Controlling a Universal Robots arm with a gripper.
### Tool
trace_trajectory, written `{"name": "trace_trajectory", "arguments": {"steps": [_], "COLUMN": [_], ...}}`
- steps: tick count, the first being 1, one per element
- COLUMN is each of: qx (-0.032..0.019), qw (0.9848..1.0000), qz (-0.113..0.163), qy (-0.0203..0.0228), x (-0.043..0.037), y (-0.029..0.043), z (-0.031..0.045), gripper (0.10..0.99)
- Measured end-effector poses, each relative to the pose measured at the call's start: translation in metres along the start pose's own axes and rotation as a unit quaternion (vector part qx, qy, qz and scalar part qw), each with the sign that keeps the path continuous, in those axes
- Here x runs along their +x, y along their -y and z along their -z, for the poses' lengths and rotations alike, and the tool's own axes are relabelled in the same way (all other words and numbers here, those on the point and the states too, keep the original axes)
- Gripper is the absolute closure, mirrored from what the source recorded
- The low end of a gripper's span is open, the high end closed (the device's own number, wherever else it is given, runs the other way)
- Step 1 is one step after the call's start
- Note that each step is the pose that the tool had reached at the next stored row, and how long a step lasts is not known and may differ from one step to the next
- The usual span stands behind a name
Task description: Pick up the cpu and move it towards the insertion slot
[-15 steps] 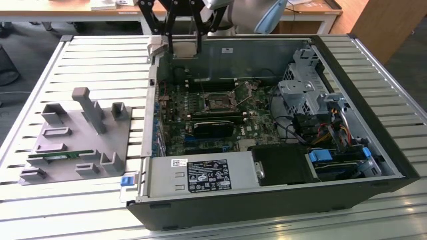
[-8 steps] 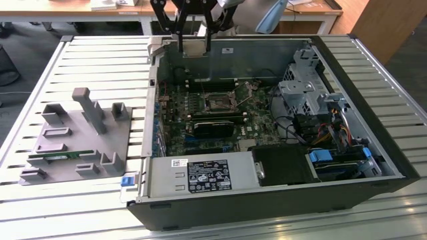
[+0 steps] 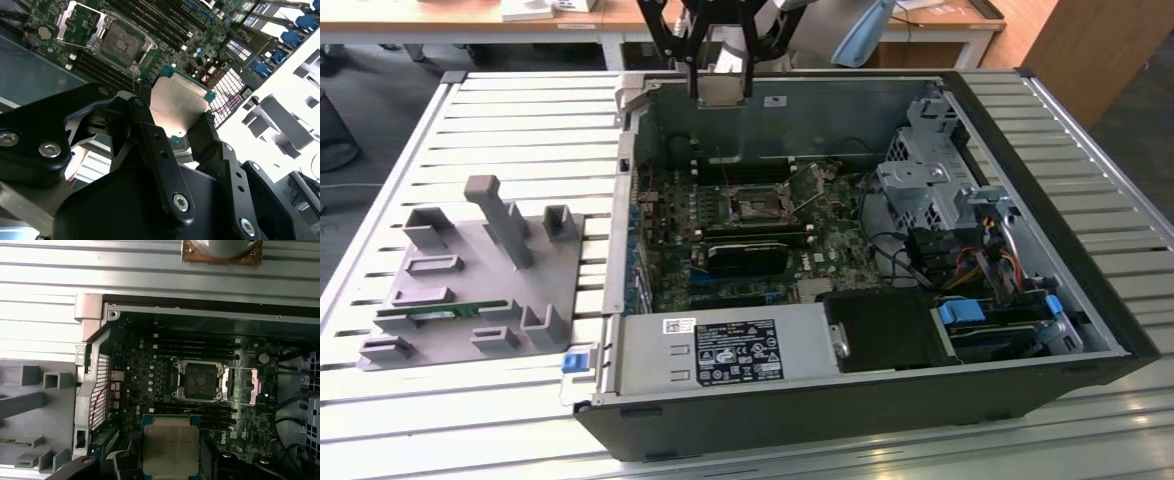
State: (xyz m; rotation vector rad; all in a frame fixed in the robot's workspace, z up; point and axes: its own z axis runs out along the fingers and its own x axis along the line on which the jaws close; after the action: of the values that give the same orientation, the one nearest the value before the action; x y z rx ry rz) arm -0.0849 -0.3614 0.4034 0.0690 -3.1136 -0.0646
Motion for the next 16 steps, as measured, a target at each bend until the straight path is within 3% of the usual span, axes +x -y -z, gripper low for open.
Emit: {"name": "trace_trajectory", "arguments": {"steps": [5,16], "qx": [0.0000,0.0000], "qw": [1.0000,1.0000], "qz": [0.000,0.000], "qy": [0.0000,0.0000], "x": [-0.0034,-0.0154], "y": [-0.0103,-0.0253], "z": [-0.0004,-0.0008], "gripper": [0.545,0.545]}}
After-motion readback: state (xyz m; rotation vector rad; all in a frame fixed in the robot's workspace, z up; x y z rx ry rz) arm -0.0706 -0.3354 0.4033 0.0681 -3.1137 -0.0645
